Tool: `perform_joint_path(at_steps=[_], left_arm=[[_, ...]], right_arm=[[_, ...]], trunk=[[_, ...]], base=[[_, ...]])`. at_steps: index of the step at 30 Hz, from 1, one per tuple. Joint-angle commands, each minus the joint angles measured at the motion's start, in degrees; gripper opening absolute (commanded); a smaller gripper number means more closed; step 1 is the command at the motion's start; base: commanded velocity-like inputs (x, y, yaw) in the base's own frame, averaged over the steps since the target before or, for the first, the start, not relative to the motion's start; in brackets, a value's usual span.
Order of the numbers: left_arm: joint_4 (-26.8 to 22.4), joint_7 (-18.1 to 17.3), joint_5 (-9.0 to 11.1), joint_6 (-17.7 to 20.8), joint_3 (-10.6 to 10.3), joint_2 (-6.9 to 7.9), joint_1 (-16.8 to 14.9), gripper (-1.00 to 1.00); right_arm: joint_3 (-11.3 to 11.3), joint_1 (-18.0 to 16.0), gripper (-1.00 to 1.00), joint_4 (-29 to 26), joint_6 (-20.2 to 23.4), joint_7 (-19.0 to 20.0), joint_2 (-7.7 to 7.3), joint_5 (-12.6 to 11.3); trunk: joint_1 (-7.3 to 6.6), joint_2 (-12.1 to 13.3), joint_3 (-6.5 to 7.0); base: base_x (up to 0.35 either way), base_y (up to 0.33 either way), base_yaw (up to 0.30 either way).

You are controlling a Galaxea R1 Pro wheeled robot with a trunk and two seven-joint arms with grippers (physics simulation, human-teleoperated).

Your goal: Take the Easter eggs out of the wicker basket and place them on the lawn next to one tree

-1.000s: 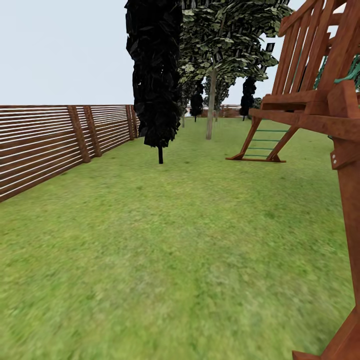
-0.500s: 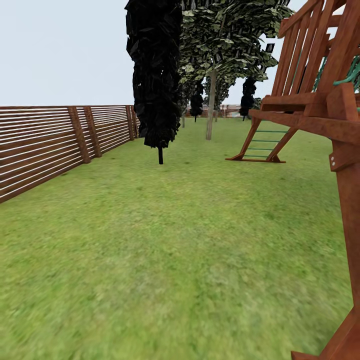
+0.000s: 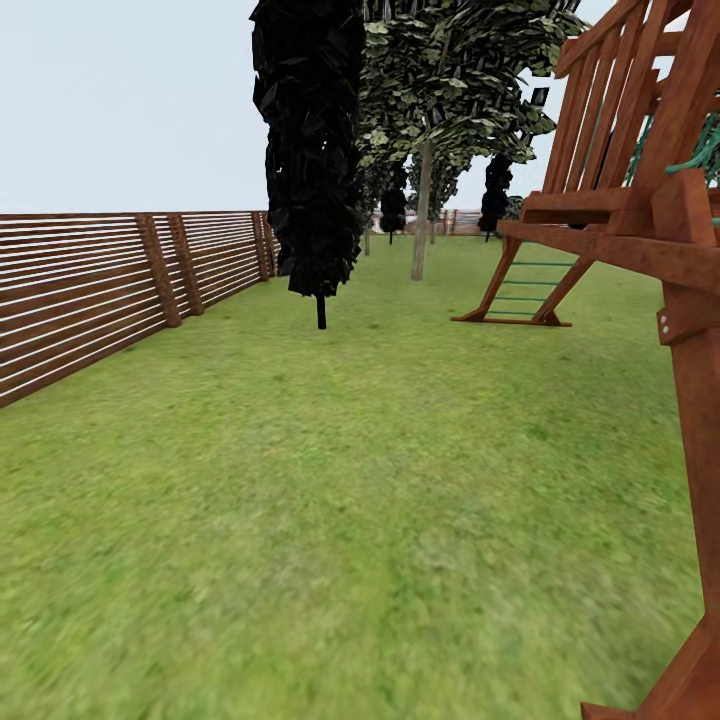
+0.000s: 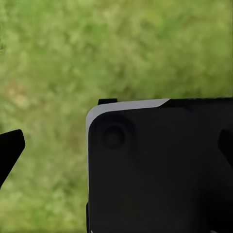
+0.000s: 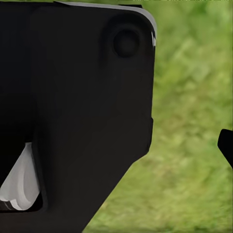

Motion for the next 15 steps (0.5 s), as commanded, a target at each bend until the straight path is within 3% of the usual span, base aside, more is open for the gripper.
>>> perform_joint_path(at_steps=[1, 6, 15], left_arm=[[0.0, 0.0, 0.0, -0.2, -0.1, 0.01, 0.0, 1.00], [0.0, 0.0, 0.0, -0.2, 0.0, 0.01, 0.0, 1.00], [0.0, 0.0, 0.0, -0.2, -0.1, 0.01, 0.0, 1.00]], right_arm=[[0.0, 0.0, 1.00, -0.1, -0.1, 0.0, 0.01, 0.0], [0.0, 0.0, 1.00, -0.1, -0.1, 0.0, 0.04, -0.1], [0.0, 0.0, 1.00, -0.1, -0.1, 0.0, 0.03, 0.0]], trunk=[[0.01, -0.1, -0.07], [0.01, -0.1, -0.07], [0.01, -0.1, -0.07]], base=[[0.084, 0.000, 0.000], [0.212, 0.000, 0.000], [0.321, 0.000, 0.000]])
